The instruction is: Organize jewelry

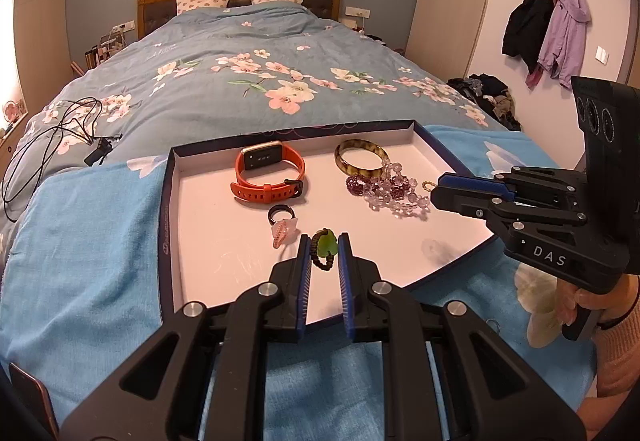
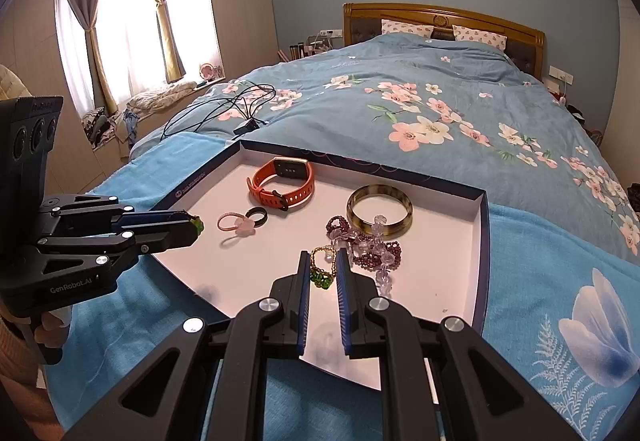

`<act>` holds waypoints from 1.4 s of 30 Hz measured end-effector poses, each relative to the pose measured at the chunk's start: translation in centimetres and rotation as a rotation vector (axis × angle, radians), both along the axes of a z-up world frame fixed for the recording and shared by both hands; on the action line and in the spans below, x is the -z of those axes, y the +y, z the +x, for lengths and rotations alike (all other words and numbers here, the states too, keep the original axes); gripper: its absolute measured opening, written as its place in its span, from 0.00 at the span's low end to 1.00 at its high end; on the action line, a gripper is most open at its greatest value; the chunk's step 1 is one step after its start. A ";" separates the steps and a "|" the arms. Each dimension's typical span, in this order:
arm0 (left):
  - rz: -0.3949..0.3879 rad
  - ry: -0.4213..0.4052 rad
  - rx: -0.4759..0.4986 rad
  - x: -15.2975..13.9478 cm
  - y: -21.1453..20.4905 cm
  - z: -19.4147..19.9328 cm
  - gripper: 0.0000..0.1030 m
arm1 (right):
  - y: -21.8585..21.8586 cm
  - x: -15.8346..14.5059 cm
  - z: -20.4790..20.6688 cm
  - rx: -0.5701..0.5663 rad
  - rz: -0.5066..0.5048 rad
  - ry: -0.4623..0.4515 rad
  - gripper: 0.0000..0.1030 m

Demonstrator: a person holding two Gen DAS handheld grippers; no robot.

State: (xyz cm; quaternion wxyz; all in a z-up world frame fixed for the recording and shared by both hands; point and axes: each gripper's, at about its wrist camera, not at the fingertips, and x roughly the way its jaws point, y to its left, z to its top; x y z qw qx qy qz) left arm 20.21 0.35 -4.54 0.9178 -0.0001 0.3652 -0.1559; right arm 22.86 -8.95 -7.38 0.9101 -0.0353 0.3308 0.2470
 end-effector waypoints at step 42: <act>0.024 0.042 -0.043 1.6 0.1 2.0 0.13 | 0.1 1.3 1.6 0.006 -0.027 0.038 0.11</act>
